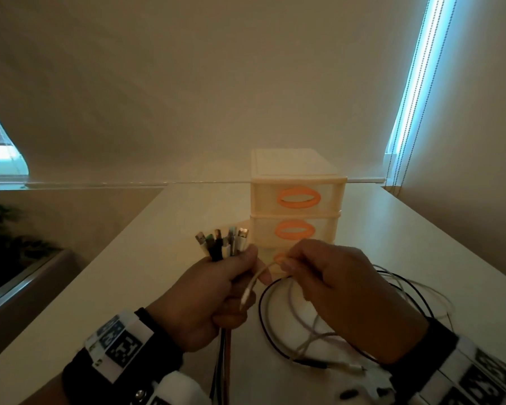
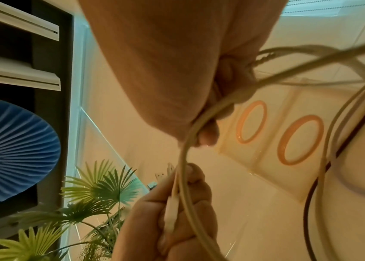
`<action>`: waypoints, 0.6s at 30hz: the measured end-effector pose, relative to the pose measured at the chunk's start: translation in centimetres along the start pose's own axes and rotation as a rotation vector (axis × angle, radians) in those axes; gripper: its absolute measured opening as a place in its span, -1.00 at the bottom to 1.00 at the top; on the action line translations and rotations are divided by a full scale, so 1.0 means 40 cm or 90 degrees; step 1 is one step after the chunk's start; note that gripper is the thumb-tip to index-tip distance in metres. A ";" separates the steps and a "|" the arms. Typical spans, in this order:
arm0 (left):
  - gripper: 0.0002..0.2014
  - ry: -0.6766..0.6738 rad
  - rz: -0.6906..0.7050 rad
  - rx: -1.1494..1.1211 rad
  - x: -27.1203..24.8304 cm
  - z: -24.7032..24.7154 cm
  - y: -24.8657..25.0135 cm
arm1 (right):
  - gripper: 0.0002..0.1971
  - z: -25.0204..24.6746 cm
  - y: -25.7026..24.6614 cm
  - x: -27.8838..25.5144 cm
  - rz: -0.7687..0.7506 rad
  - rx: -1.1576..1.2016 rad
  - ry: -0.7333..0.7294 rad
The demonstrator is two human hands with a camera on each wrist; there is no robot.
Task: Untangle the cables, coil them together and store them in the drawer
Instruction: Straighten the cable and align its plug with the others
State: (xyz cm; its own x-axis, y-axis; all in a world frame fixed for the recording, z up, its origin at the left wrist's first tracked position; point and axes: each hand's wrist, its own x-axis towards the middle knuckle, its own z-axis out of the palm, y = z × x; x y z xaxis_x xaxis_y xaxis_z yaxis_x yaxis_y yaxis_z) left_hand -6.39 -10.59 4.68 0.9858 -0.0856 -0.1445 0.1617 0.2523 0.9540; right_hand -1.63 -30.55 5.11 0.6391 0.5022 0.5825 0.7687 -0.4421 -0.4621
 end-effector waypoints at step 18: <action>-0.68 0.011 0.065 -0.079 -0.019 0.026 0.006 | -0.84 0.076 -0.056 -0.020 -0.025 0.039 0.060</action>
State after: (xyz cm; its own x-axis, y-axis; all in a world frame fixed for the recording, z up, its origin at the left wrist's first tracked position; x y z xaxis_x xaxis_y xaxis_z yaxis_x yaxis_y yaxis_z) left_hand -7.13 -11.46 5.30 0.9979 -0.0375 -0.0530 0.0632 0.3763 0.9244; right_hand -3.80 -27.72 3.66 0.6055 0.4443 0.6602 0.7950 -0.3753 -0.4766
